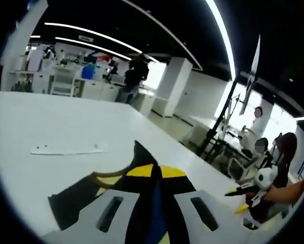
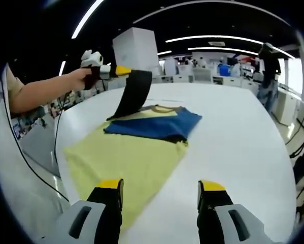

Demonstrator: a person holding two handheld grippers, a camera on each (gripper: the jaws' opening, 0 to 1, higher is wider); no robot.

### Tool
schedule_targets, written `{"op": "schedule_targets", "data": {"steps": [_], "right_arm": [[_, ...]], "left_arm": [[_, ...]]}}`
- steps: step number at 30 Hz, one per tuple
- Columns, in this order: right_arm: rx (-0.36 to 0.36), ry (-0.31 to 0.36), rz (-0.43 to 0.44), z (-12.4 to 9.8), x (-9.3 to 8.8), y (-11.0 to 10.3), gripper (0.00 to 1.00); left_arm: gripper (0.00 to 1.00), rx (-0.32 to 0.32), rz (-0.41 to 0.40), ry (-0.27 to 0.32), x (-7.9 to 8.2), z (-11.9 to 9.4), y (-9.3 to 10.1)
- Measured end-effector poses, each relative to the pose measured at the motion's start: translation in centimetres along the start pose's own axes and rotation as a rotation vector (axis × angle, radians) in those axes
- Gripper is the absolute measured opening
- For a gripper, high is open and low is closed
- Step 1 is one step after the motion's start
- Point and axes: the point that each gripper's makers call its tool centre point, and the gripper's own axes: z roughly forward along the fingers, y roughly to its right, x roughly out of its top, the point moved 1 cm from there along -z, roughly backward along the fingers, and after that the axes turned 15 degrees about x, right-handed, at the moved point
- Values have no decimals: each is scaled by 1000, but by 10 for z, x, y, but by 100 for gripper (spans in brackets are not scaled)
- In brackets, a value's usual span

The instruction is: Fold the garment on the visible template until the final outline fits inside the template.

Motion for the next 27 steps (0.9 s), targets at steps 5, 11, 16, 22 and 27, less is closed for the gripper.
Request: {"op": "schedule_targets", "data": {"steps": [5,11,16,22,27], "right_arm": [[1,-2,2,-2,-3,1,57],[0,2,4,-5,-4,3,57],[3,5,8,-6,-6,5,57],[5,-2,11,-9,-8,9,57],[5,-5,15,-11,-11,12,57]], "left_arm": [[0,-19,-1,-6,-2,11,16],[0,-38,-4,-19,-6,24,32],[0,-48,-12,-35,-11,37,44],[0,-58,-11,-53,-19,49,57],[0,-69,-5,-85,-35,63,71]]}}
